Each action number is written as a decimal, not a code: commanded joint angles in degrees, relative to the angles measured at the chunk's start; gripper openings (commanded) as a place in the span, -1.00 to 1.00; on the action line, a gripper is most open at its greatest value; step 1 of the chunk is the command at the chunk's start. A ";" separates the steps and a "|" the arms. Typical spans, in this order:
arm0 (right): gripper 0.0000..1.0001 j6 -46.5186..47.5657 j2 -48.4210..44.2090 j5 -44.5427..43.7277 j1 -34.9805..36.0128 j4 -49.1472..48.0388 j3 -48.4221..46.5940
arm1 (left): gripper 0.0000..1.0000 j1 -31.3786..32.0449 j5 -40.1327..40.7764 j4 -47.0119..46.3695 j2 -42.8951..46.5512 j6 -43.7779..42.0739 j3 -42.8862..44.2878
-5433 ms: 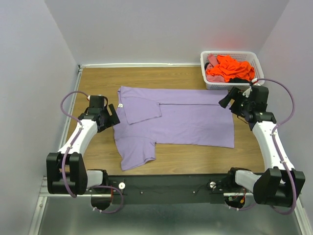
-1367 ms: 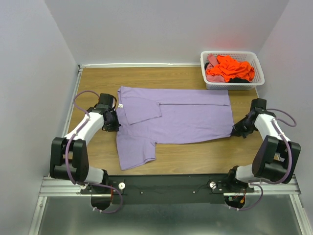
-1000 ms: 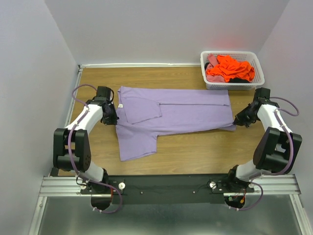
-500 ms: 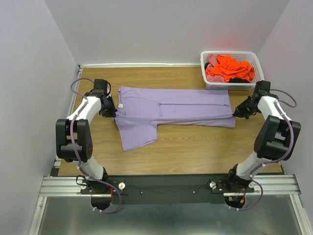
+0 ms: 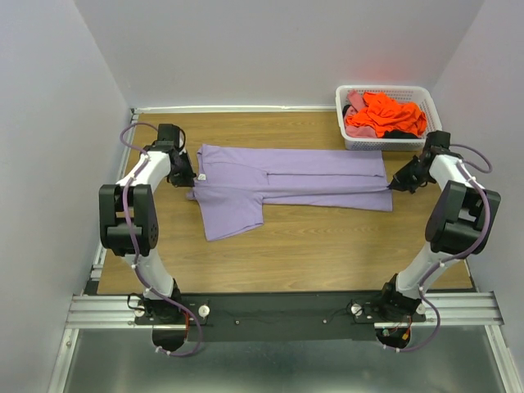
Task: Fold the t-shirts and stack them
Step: Fold the tshirt
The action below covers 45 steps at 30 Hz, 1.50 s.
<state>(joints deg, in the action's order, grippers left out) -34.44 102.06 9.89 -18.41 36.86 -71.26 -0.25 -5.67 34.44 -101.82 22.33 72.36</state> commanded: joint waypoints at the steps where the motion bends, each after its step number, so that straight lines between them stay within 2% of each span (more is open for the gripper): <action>1: -0.99 1.30 1.91 0.13 -0.13 -2.50 -2.74 | -1.00 -0.63 0.22 -1.21 -1.71 -0.88 2.26; 12: -0.98 1.65 4.90 -1.36 0.22 -5.30 -1.33 | -1.00 -0.63 0.05 -4.29 -3.91 -1.15 1.56; 15: -0.86 2.70 5.16 -1.10 0.22 -5.75 -1.51 | -0.92 -0.63 -1.00 -4.73 -4.17 -1.41 1.47; 18: -0.61 3.93 4.29 -1.10 0.75 -5.84 -1.51 | -0.84 -0.63 -3.81 -5.87 -3.30 -1.06 0.77; 19: -0.39 4.37 3.94 -1.01 1.10 -5.84 -1.51 | -0.77 -0.63 -4.43 -6.31 -2.34 -0.80 0.25; 20: -0.31 5.25 3.41 -1.19 1.80 -5.84 -1.51 | -0.46 -0.63 -4.61 -6.66 -1.72 -0.71 -0.02; 21: -0.24 5.34 1.93 -1.80 2.24 -5.75 -1.33 | -0.36 -0.71 -4.61 -6.75 -1.11 -0.62 -0.20; 22: -0.08 5.87 1.04 -2.24 2.76 -5.75 -0.81 | -0.14 -0.63 -3.92 -6.75 0.21 -0.62 -0.63; 26: 0.28 7.10 -4.14 -5.31 6.63 -5.75 0.68 | 0.23 -0.71 -0.22 -6.66 4.78 -0.88 -2.57; 27: 0.43 7.45 -6.15 -6.28 7.42 -5.75 1.04 | 0.25 -0.63 0.91 -6.58 7.05 -1.06 -3.88; 31: 0.64 8.68 -11.43 -8.74 13.47 -5.75 3.14 | 0.26 1.73 3.02 -5.18 12.86 -1.23 -8.53; 33: 0.65 8.60 -13.11 -9.36 15.59 -5.84 4.64 | 0.26 3.76 4.78 -4.21 16.19 -0.71 -10.91; 37: 0.77 7.98 -15.40 -9.10 20.94 -6.54 6.84 | 0.15 12.61 8.13 -1.83 20.25 2.27 -17.94; 39: 0.78 7.81 -15.49 -8.49 22.28 -7.15 7.80 | 0.15 15.36 8.83 -1.65 21.05 3.68 -19.79; 41: 0.85 7.28 -15.05 -7.61 24.03 -8.12 9.12 | 0.07 18.08 9.19 -1.57 21.40 5.53 -21.73; 45: 0.99 6.49 -14.35 -7.34 27.37 -8.91 10.62 | 0.07 21.86 12.25 -0.87 19.48 7.46 -22.09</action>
<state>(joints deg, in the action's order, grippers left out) -27.09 87.00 3.07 6.44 29.71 -62.04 19.20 1.41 32.38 -81.60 26.63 49.95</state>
